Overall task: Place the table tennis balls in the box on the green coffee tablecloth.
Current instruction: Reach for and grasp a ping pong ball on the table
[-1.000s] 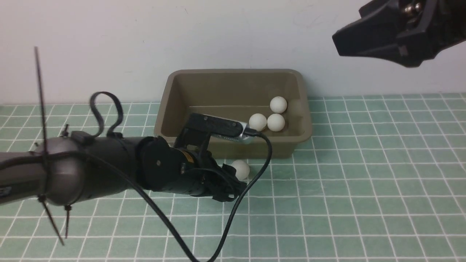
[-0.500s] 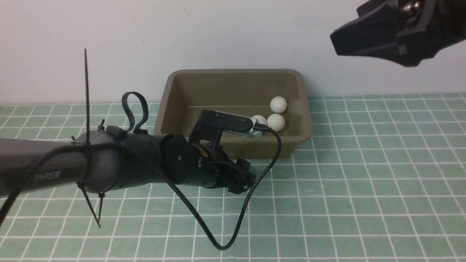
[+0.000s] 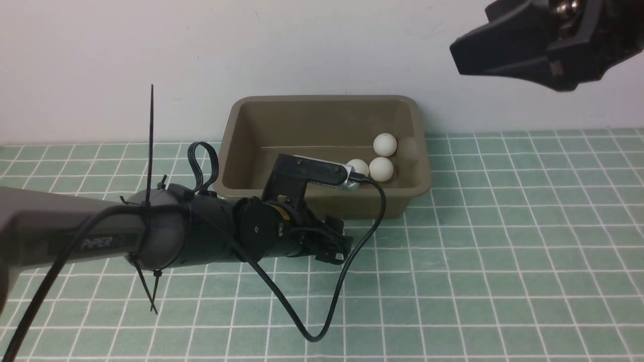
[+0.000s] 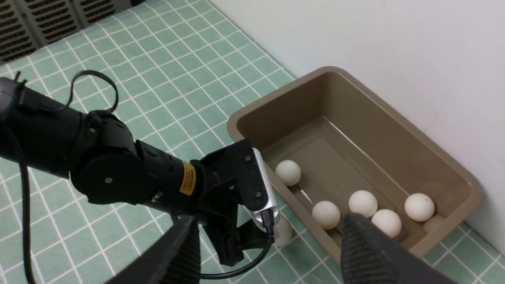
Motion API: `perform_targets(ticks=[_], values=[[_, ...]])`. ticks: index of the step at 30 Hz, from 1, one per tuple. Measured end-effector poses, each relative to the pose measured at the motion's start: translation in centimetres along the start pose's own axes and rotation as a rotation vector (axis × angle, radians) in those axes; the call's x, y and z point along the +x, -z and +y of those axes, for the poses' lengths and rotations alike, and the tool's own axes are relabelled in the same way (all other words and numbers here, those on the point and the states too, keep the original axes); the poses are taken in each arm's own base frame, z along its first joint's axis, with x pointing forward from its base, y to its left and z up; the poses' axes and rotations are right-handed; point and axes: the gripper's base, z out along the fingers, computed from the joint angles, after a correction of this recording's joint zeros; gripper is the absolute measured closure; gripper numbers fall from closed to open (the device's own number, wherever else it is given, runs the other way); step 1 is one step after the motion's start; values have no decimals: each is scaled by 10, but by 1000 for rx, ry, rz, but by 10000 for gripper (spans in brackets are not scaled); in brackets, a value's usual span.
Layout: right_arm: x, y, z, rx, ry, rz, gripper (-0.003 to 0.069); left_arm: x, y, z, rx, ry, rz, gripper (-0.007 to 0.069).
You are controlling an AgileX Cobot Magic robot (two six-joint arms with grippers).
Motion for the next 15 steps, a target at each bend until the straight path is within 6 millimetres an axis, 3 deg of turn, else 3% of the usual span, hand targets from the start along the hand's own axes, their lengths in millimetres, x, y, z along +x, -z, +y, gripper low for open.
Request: perform_targets(ticks=[11, 15], values=[[-1, 0, 0, 2, 13, -7, 219, 3, 0, -16, 26, -27, -13, 90], [-1, 0, 0, 1, 13, -6, 219, 9, -9, -15, 15, -31, -12, 90]])
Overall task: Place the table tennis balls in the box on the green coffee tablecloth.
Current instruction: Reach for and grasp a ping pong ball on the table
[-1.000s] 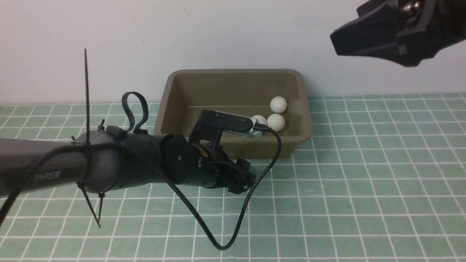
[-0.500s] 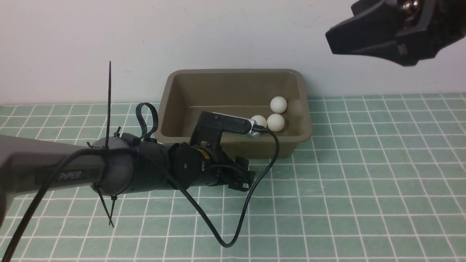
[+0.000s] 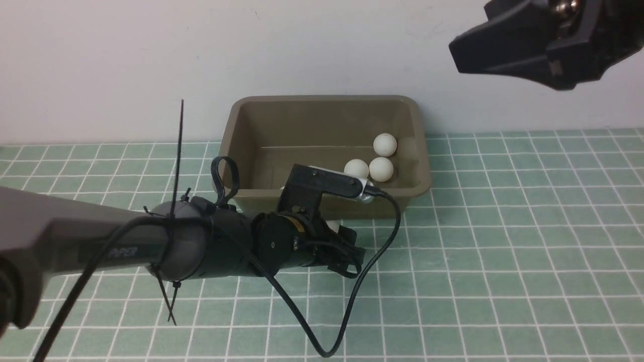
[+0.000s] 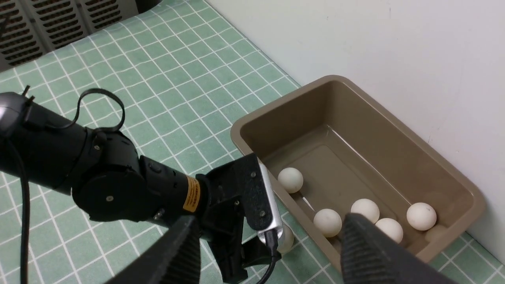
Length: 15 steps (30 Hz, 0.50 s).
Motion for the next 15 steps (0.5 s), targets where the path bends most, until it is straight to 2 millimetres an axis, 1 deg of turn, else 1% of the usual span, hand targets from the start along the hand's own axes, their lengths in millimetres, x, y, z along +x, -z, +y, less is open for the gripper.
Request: perform_targets(ticks=[4, 5, 6, 8, 9, 10, 11, 12, 13, 15], values=[[0, 0, 0, 0, 4, 1, 219, 9, -13, 4, -22, -3, -1, 97], [0, 0, 0, 0, 6, 1, 219, 10, -14, 4, -24, -1, 0, 111], [0, 0, 0, 0, 6, 1, 219, 10, -15, 4, -26, 1, -3, 144], [0, 0, 0, -1, 7, 1, 219, 9, -15, 5, -29, 1, -11, 225], [0, 0, 0, -1, 8, 1, 219, 9, -15, 5, -29, 0, -12, 300], [0, 0, 0, -1, 8, 1, 219, 9, -15, 5, -29, 0, -13, 355], [0, 0, 0, -1, 8, 1, 219, 9, -15, 3, -25, -4, -10, 431], [0, 0, 0, -1, 8, 1, 219, 10, -13, 0, -14, -17, 9, 538], [0, 0, 0, 0, 8, 0, 219, 11, -11, -3, -4, -30, 20, 571], [0, 0, 0, 1, 9, -1, 219, 10, -4, -14, 30, -82, 43, 610]])
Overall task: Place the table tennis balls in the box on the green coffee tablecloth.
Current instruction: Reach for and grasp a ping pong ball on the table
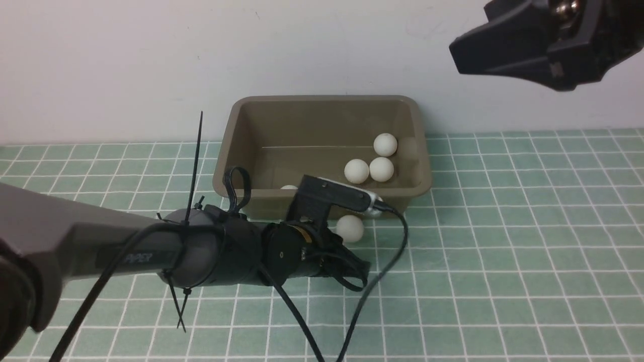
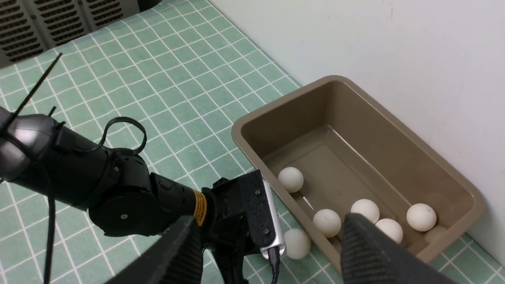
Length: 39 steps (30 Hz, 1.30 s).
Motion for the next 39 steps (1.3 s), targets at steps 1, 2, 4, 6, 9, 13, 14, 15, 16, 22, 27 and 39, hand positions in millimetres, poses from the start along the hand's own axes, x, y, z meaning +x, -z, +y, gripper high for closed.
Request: perform_targets(ticks=[1, 2, 4, 6, 9, 13, 14, 15, 16, 22, 27, 39], values=[[0, 0, 0, 0, 0, 0, 219, 0, 6, -10, 29, -33, 19, 622], [0, 0, 0, 0, 0, 0, 219, -1, 12, -18, 50, -51, 25, 628], [0, 0, 0, 0, 0, -1, 219, -5, 24, -32, 87, -87, 20, 629], [0, 0, 0, 0, 0, -1, 219, -12, 36, -41, 110, -112, -10, 629], [0, 0, 0, 0, 2, -1, 219, -16, 42, -43, 116, -115, -31, 629], [1, 0, -2, 17, -28, 13, 219, -16, 43, -42, 116, -122, -25, 629], [2, 0, -2, 26, -34, 21, 219, -15, 43, -42, 119, -126, -15, 629], [3, 0, -3, 38, -47, 31, 219, -14, 44, -42, 123, -134, 0, 629], [4, 0, -5, 52, -60, 44, 219, -13, 45, -43, 128, -142, 18, 628], [18, 3, -17, 199, -113, 184, 219, -25, 84, -46, 182, -214, 40, 575], [19, 4, -18, 217, -152, 194, 219, -53, 143, -36, 189, -234, -102, 446], [36, -14, -21, 206, -448, 357, 219, -53, 320, 36, 17, -88, -293, 155]])
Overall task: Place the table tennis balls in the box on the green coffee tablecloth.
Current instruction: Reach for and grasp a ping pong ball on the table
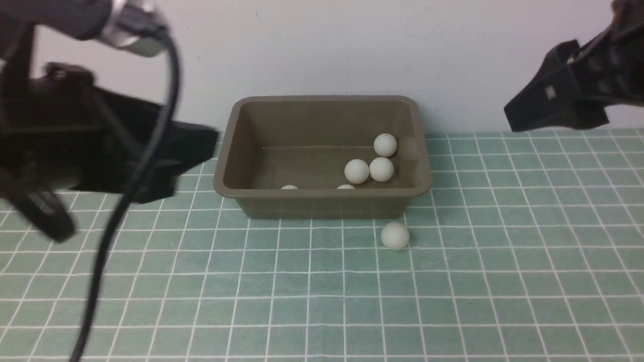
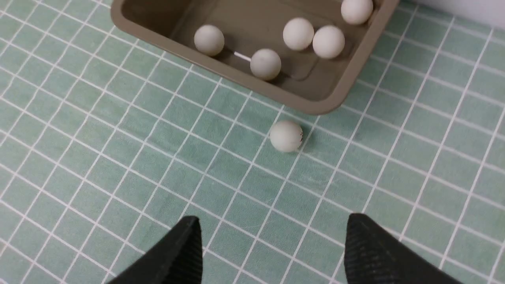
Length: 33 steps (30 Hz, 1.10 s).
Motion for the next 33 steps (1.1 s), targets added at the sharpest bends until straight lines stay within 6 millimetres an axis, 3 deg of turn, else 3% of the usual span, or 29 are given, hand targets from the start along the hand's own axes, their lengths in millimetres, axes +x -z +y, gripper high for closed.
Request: perform_targets(ticks=[3, 9, 15, 24, 33], values=[[-3, -18, -3, -1, -32, 46, 219, 9, 11, 8, -54, 18, 76, 155], [11, -86, -9, -74, -56, 204, 219, 21, 20, 18, -154, -5, 203, 155], [27, -148, -20, -55, -67, 194, 216, 22, 23, 25, -235, -30, 214, 155], [38, -246, -27, -159, -136, 181, 129, 22, 23, 27, -252, -41, 220, 155], [47, -289, -27, -120, -151, 138, 126, 22, 23, 27, -253, -41, 221, 155]])
